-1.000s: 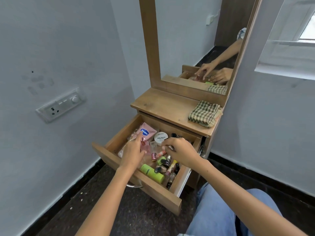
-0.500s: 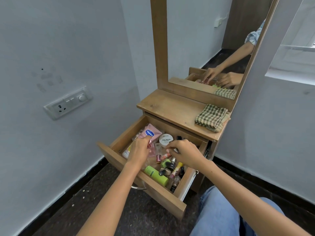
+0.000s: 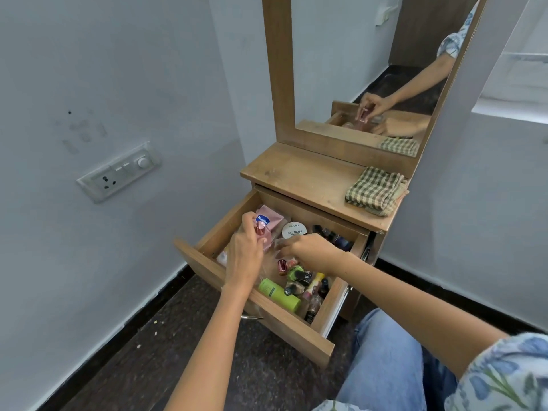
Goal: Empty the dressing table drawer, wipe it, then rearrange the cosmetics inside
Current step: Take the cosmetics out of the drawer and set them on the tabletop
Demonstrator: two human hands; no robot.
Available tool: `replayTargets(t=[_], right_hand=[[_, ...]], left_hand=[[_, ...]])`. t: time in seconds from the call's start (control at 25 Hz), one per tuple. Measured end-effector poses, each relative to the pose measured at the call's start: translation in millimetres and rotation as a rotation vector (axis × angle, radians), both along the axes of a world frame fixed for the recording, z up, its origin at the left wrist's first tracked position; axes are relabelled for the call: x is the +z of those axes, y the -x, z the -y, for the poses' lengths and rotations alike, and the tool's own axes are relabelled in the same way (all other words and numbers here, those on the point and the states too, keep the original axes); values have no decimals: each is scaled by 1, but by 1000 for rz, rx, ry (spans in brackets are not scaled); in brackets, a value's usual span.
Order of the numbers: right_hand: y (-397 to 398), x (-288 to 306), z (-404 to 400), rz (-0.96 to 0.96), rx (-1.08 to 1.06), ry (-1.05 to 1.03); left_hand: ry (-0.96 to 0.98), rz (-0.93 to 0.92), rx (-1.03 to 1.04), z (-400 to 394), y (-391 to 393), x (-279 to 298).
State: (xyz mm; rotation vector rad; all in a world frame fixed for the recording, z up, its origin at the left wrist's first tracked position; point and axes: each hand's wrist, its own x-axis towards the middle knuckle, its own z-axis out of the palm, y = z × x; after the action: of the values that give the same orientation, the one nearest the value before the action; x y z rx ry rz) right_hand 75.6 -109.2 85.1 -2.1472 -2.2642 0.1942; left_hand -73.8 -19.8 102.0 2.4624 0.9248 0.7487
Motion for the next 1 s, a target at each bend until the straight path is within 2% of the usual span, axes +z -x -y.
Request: replayTargets(t=[0.2,0.36,0.48,0.56,0.68,0.76,1.0], right_hand=[[0,-7,-9,55,118,-1],[-4,-9,-13,71,130,-38],[-4,-5,-10,14,106,-118],[-1,-5,-5,-124,-8,-239],[-2,-2,7,-491,-263,-431],[-4,6,14,-645,-374,-513],[-18,51,12,-751,-481,-732]], left_hand=[[64,69,24,-2,3,0],[75,68,18,-2,3,-1],[71,82,23,-3,3,-2],[72,111,25,-4,3,-2],[77,176,13,-5,3,-3],[101,241,-14,-7,2,-2],[156,412,-14,-15,-21,10]])
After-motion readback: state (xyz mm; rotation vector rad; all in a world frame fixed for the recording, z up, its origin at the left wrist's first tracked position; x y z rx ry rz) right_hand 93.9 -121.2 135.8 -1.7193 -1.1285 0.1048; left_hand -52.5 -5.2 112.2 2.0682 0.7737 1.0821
